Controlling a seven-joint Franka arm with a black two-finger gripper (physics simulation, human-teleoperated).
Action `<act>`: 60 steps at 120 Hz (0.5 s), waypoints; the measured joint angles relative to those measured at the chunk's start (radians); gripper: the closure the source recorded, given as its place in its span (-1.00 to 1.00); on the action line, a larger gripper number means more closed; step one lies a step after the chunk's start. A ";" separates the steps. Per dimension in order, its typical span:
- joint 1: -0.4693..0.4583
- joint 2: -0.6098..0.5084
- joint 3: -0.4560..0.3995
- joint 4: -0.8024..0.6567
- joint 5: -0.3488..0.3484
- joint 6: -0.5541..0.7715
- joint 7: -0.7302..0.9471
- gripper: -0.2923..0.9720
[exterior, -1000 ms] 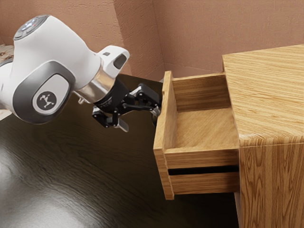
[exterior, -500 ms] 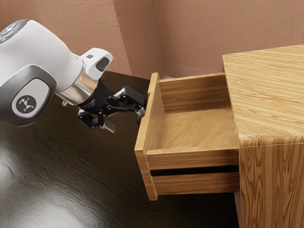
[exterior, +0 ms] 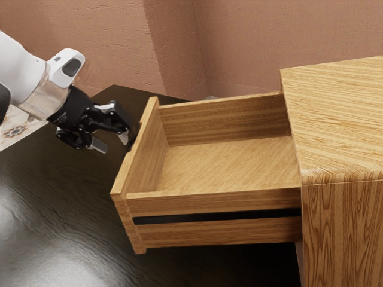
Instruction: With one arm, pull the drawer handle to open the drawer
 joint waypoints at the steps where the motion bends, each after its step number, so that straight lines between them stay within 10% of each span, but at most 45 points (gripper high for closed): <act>1: 0.001 -0.005 0.001 0.003 0.001 -0.001 0.001 -0.52; 21: -0.020 -0.041 -0.101 0.150 0.025 -0.092 0.015 -0.52; 39: -0.155 0.225 -0.162 0.540 0.056 -0.337 0.102 -0.53; 60: -0.175 0.364 -0.181 0.605 0.029 -0.499 0.329 -0.54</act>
